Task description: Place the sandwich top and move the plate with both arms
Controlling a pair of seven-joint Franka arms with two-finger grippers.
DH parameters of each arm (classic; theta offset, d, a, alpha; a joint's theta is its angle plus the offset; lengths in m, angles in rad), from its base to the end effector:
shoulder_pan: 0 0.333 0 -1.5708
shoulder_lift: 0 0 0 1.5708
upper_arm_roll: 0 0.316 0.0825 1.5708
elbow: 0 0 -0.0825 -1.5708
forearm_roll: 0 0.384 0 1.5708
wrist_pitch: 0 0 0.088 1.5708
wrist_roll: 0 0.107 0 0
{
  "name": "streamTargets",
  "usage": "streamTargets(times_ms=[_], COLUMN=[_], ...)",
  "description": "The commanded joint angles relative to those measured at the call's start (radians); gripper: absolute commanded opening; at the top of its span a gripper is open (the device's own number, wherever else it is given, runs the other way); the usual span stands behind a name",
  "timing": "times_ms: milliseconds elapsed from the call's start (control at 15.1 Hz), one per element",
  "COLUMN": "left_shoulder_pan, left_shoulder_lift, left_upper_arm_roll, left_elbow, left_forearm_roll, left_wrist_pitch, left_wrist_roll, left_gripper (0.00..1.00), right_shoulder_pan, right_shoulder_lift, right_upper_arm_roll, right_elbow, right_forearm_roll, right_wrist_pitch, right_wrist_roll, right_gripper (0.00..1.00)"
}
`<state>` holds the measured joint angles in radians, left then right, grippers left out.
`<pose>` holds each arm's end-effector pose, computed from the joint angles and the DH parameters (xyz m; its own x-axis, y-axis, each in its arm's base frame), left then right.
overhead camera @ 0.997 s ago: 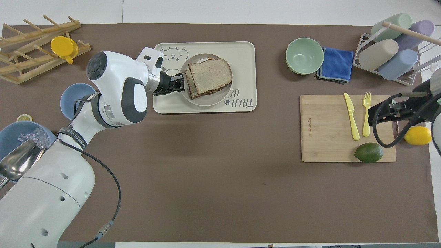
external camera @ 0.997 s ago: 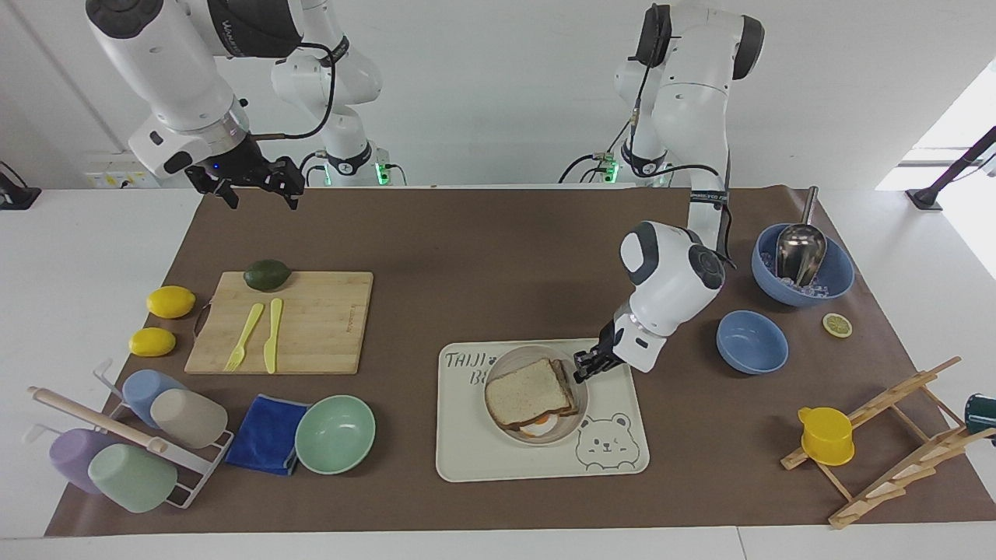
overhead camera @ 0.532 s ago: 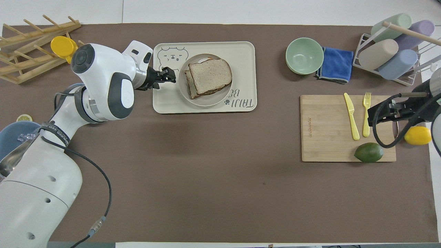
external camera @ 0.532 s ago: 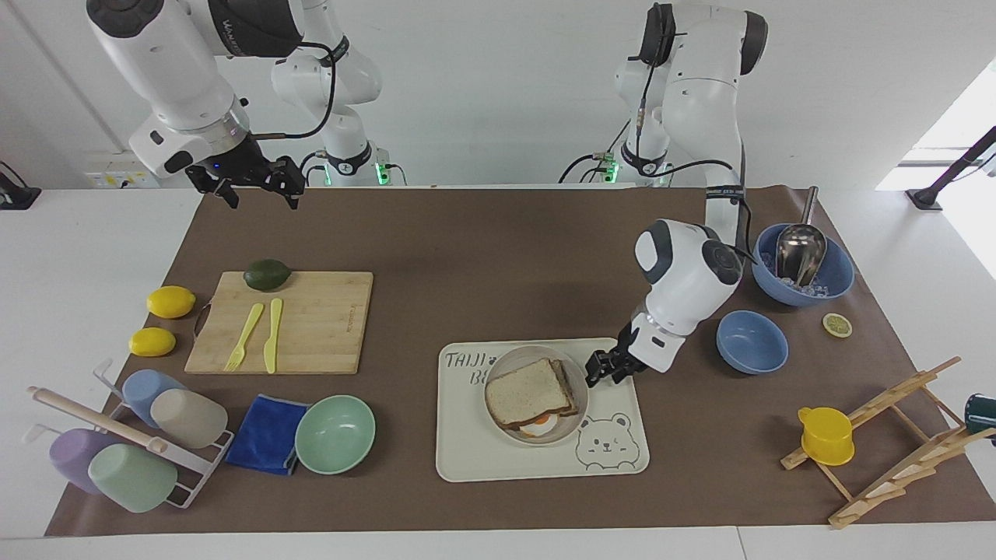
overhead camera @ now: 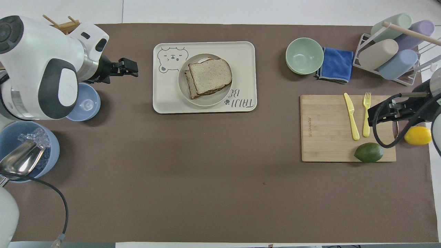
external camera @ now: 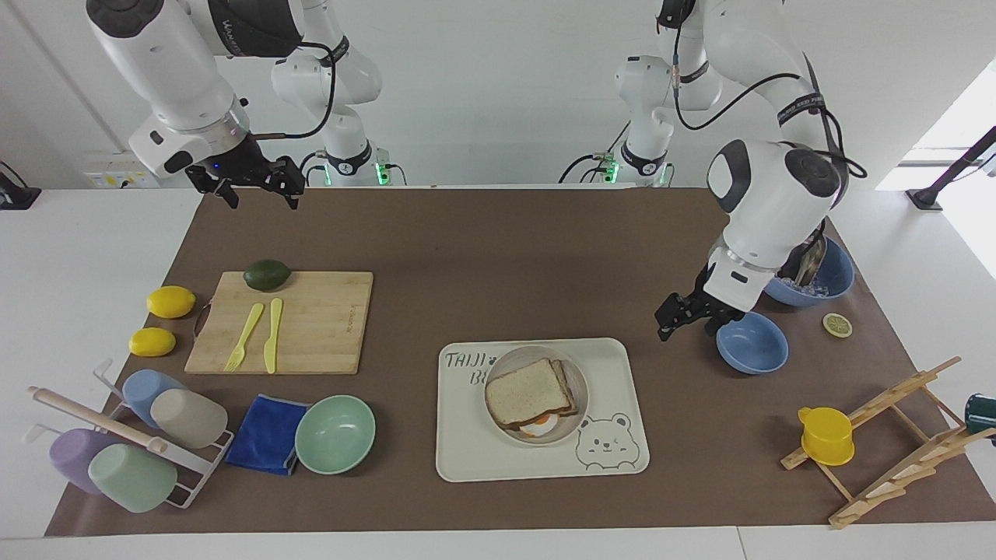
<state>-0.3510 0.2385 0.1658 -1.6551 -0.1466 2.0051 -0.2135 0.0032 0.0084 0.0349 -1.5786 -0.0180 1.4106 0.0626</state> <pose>0.6299 -0.1359 0.4826 0.9928 0.0806 0.0887 0.0695 -0.9902 0.1215 0.5380 0.0183 0.6038 0.9843 -0.0279 -0.1740 -0.0233 -0.9993 0.0286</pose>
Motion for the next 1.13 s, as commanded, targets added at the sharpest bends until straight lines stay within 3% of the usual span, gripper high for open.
streamTargets(times_ms=[0, 266, 399, 532, 664, 1063], left_shoulder_pan=[0.012, 0.059, 0.153, 0.220, 0.221, 0.222], left_shoulder_lift=[-0.086, -0.227, -0.275, -0.295, -0.298, -0.314], left_upper_arm_roll=[0.003, -0.014, -0.095, -0.167, -0.175, -0.192], left_elbow=[-0.022, -0.028, -0.029, -0.029, -0.034, -0.084], left_forearm_roll=[0.071, 0.122, 0.122, 0.122, 0.122, 0.121], left_wrist_pitch=[-0.097, -0.253, -0.331, -0.406, -0.451, -0.401], left_wrist_roll=[0.006, 0.016, 0.045, 0.091, 0.114, 0.157], left_gripper=[1.00, 1.00, 1.00, 1.00, 1.00, 1.00], right_shoulder_pan=[-0.014, -0.011, -0.011, -0.012, -0.012, -0.005], right_shoulder_lift=[-0.021, -0.021, -0.021, -0.021, -0.021, -0.022], right_upper_arm_roll=[0.005, 0.005, 0.005, 0.005, 0.005, 0.013], right_elbow=[-0.024, -0.023, -0.023, -0.023, -0.021, -0.018], right_forearm_roll=[0.020, 0.020, 0.020, 0.020, 0.020, 0.013], right_wrist_pitch=[0.001, 0.004, 0.002, 0.002, 0.005, 0.005], right_wrist_roll=[-0.030, -0.030, -0.030, -0.030, -0.030, -0.027], right_gripper=[1.00, 1.00, 1.00, 1.00, 1.00, 1.00])
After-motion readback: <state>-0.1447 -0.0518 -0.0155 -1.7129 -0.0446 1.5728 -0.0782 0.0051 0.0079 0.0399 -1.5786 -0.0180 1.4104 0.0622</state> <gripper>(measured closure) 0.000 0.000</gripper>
